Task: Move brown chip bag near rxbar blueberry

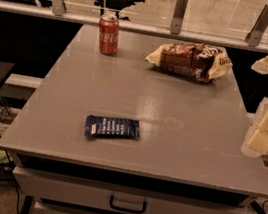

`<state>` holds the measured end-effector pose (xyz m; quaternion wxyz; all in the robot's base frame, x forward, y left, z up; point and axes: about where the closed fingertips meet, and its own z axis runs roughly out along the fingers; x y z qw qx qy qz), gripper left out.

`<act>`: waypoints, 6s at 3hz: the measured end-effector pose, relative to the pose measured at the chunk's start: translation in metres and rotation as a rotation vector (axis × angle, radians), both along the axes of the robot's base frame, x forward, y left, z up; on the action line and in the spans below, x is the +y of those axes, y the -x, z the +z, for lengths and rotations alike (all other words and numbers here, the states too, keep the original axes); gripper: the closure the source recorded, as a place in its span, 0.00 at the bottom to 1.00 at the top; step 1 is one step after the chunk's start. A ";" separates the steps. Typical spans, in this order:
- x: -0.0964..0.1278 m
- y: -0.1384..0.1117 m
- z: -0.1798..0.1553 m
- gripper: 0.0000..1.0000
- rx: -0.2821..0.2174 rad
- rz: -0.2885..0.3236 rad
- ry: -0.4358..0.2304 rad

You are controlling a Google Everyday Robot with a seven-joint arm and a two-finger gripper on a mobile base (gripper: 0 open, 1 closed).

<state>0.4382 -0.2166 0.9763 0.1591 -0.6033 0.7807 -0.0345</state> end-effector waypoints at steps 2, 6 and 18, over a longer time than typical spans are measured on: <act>-0.003 -0.013 0.003 0.00 -0.008 -0.025 -0.018; -0.014 -0.208 -0.041 0.00 -0.038 -0.174 -0.179; 0.077 -0.157 -0.017 1.00 -0.031 0.117 -0.239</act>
Offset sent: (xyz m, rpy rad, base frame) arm 0.0241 -0.0072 0.0012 0.0318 0.0075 -0.0467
